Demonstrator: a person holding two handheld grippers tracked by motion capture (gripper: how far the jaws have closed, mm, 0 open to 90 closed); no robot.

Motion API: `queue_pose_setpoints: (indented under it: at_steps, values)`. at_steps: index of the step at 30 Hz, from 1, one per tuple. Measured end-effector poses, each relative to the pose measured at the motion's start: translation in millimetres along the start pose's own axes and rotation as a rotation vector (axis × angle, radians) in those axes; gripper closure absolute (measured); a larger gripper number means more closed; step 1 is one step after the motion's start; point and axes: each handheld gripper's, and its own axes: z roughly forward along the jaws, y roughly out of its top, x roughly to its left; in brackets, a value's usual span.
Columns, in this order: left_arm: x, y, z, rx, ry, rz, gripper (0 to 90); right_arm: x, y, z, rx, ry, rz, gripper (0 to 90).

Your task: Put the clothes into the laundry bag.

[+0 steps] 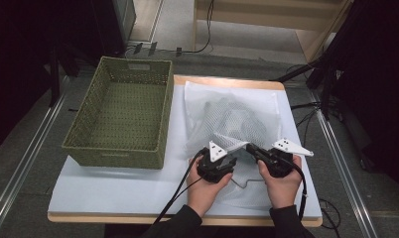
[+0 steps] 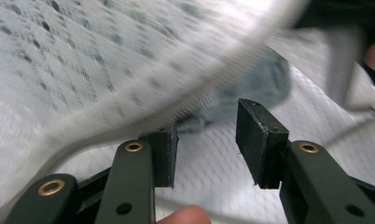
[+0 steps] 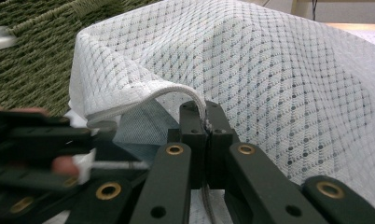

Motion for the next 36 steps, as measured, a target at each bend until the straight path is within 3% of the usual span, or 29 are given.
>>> queue_pose_setpoints:
  at_steps: [3,4,6,7,9,11,13,14,15,16,18,21,24,29,33,35,36]
  values:
    - [2.0,6.5,14.9,0.036,0.022,-0.012,67.1,-0.1,-0.9,0.8,0.002,0.000,-0.003,90.0]
    - [1.3,8.6,19.2,0.036,0.026,-0.004,70.5,0.1,-1.2,1.4,0.003,0.002,0.001,90.0]
    - [-1.6,14.3,25.9,0.028,0.028,0.016,87.0,-0.3,-2.0,3.0,0.009,0.004,0.003,90.0]
    - [-2.6,17.5,28.1,0.002,0.034,0.020,88.0,-1.2,-2.4,3.9,0.011,0.006,0.000,90.0]
    - [-1.1,25.2,31.7,-0.059,0.080,-0.001,88.6,-2.8,-4.1,5.6,0.017,0.005,0.006,90.0]
    - [4.3,32.8,35.3,-0.134,0.182,-0.022,88.7,-4.0,-5.7,7.3,0.023,0.005,0.018,90.0]
    - [10.1,32.7,40.9,-0.142,0.244,-0.031,88.6,-4.0,-6.7,8.8,0.028,0.005,0.020,90.0]
    - [15.1,31.1,46.7,-0.115,0.241,-0.047,88.4,-3.6,-7.3,9.4,0.033,0.008,0.023,90.0]
    - [22.6,27.8,52.5,-0.060,0.190,-0.076,88.2,-3.9,-8.0,10.6,0.036,0.008,0.015,90.0]
    - [25.5,25.3,52.8,-0.044,0.167,-0.079,87.7,-3.7,-9.3,11.9,0.046,0.007,0.018,90.0]
    - [27.0,22.1,45.6,-0.056,0.112,-0.062,84.6,-4.4,-11.4,13.8,0.052,0.011,0.013,90.0]
    - [22.3,19.2,27.8,-0.058,0.040,-0.018,72.0,-5.2,-14.1,16.5,0.063,0.009,0.010,90.0]
    - [19.0,16.4,16.1,-0.056,0.022,0.003,60.8,-4.3,-14.8,17.0,0.065,0.014,0.007,90.0]
    - [14.5,5.3,-1.9,-0.049,-0.029,0.007,56.3,-0.5,-14.7,17.3,0.060,0.019,-0.004,89.9]
    - [12.4,-10.1,-25.9,-0.049,-0.075,0.092,52.9,-2.0,-15.7,14.2,0.056,0.024,-0.014,89.9]
    - [16.6,-17.6,-41.8,-0.057,-0.055,0.138,52.1,-2.0,-16.3,13.2,0.055,0.034,-0.017,89.9]
    - [19.5,-19.9,-47.3,-0.060,-0.040,0.139,51.7,-0.9,-16.7,12.8,0.055,0.041,-0.026,89.9]
